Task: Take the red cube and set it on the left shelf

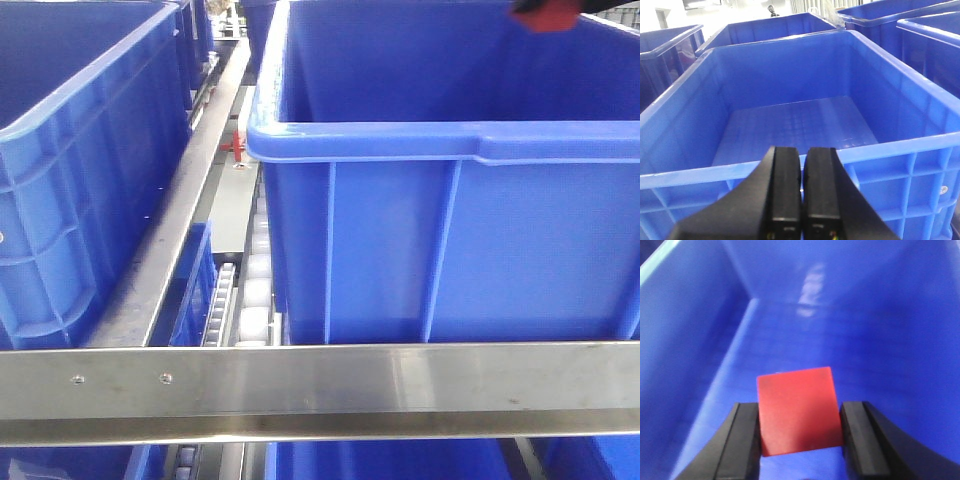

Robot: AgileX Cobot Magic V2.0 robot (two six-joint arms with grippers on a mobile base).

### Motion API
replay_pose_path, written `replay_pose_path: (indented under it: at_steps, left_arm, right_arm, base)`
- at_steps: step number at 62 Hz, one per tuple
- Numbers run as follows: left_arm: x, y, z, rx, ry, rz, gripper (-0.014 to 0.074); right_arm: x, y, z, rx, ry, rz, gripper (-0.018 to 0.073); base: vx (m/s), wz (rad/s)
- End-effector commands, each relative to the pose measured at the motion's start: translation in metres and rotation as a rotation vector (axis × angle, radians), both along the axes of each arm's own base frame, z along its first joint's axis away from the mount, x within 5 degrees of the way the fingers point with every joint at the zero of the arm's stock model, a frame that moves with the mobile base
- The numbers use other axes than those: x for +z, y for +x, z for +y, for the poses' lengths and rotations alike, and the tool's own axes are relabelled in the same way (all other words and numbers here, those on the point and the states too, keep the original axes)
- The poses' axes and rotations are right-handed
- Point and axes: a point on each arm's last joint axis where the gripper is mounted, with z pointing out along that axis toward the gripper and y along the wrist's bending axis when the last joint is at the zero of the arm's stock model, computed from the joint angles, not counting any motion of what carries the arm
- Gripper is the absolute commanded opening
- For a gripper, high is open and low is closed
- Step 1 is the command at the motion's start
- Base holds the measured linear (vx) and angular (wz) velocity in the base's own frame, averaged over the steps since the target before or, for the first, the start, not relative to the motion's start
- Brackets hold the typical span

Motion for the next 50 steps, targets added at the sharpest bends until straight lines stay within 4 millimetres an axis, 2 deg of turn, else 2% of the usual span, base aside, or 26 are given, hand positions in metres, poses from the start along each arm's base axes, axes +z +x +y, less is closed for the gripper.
replay_pose_path:
  at_steps: [1, 5, 8, 22, 29, 32, 44, 46, 50]
  left_arm:
    - [-0.001, 0.001, 0.0, 0.001, -0.013, -0.05, 0.0106]
    - [-0.001, 0.001, 0.0, 0.001, -0.013, -0.05, 0.0106]
    - [-0.001, 0.001, 0.0, 0.001, -0.013, -0.05, 0.0106]
    - [-0.001, 0.001, 0.0, 0.001, -0.013, -0.05, 0.0106]
    - [-0.001, 0.001, 0.0, 0.001, -0.013, -0.05, 0.0106]
    - [-0.001, 0.001, 0.0, 0.001, -0.013, -0.05, 0.0106]
    - [-0.001, 0.001, 0.0, 0.001, -0.013, -0.05, 0.0106]
    - [-0.001, 0.001, 0.0, 0.001, -0.013, -0.05, 0.0106]
    - [-0.001, 0.001, 0.0, 0.001, -0.013, -0.05, 0.0106]
  right_arm:
    - [0.027, 0.004, 0.007, 0.029, 0.028, -0.154, 0.0361]
    - [0.026, 0.005, 0.012, 0.043, 0.033, -0.168, 0.0517]
    - [0.025, 0.007, 0.013, 0.045, 0.034, -0.169, 0.0561]
    - [0.022, 0.007, 0.013, 0.044, 0.029, -0.154, 0.0519]
    - [0.023, 0.004, 0.012, 0.043, 0.027, -0.146, 0.0454]
    - [0.026, 0.001, 0.011, 0.043, 0.028, -0.152, 0.0398]
    - [0.036, -0.032, 0.001, 0.042, 0.041, -0.198, 0.0038]
    - [0.038, -0.04, -0.001, 0.042, 0.045, -0.215, 0.0066]
    - [0.041, -0.057, -0.006, 0.042, 0.053, -0.245, 0.0062]
  base:
    - [0.0, 0.0]
    - [0.0, 0.0]
    - [0.0, 0.0]
    - [0.0, 0.0]
    - [0.0, 0.0]
    - [0.0, 0.0]
    - [0.0, 0.0]
    - [0.0, 0.0]
    - [0.0, 0.0]
